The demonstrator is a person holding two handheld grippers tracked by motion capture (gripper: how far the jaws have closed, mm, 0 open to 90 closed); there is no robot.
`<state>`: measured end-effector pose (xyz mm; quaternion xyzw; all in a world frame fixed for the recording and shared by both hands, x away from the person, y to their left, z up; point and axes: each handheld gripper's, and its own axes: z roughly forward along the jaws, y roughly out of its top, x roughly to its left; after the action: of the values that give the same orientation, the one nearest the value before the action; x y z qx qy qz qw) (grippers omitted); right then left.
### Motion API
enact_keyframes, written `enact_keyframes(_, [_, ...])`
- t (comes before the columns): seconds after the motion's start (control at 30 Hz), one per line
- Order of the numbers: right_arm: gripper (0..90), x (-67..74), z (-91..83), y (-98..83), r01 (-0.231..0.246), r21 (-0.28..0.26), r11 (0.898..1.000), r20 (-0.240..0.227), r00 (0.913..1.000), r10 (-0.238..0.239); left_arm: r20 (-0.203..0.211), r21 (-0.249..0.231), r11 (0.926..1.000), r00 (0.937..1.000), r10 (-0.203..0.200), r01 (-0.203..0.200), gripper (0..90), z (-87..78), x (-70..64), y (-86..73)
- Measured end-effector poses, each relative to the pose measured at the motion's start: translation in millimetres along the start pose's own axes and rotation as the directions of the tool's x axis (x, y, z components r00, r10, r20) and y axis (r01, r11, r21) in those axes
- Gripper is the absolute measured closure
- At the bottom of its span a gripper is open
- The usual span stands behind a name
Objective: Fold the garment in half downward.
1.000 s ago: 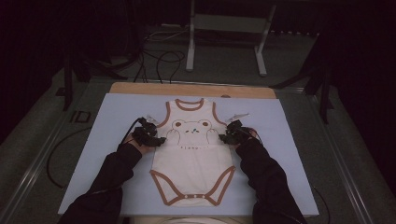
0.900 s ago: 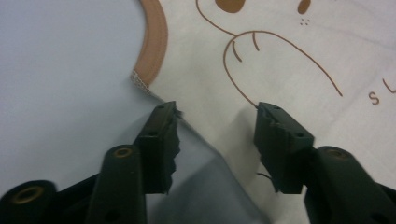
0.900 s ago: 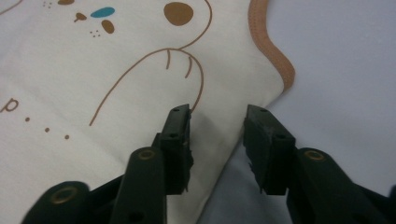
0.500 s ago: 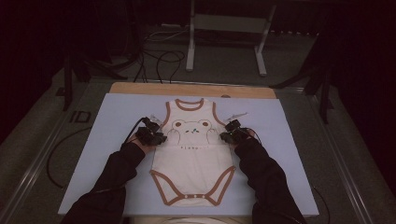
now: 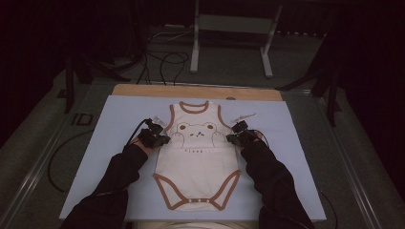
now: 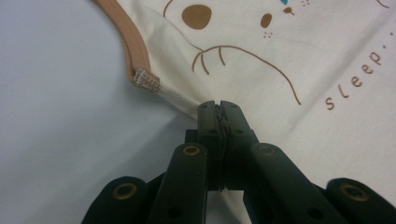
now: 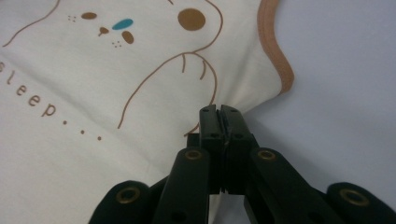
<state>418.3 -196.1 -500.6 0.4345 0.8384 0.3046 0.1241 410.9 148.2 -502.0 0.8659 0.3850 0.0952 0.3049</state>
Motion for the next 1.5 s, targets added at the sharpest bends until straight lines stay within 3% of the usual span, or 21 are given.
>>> enact_keyframes(0.67, [89.6,8.4,-32.1,2.2,0.044,-0.069,0.997,0.007,0.999,-0.043,-0.014,-0.023,0.9984,0.9986,0.052,-0.052,89.0,-20.4,-6.2,5.9])
enact_keyframes(1.1, [89.5,24.0,-57.1,-4.8,0.083,-0.101,0.991,-0.004,0.9965,-0.084,0.009,-0.034,0.9939,0.9944,0.105,-0.105,89.0,-40.2,-22.6,0.2])
enact_keyframes(1.5, [89.5,34.7,-71.6,-25.9,0.112,-0.097,0.989,-0.012,0.9934,-0.114,0.017,-0.041,0.988,0.9886,0.15,-0.149,89.0,-59.7,-41.5,-9.9])
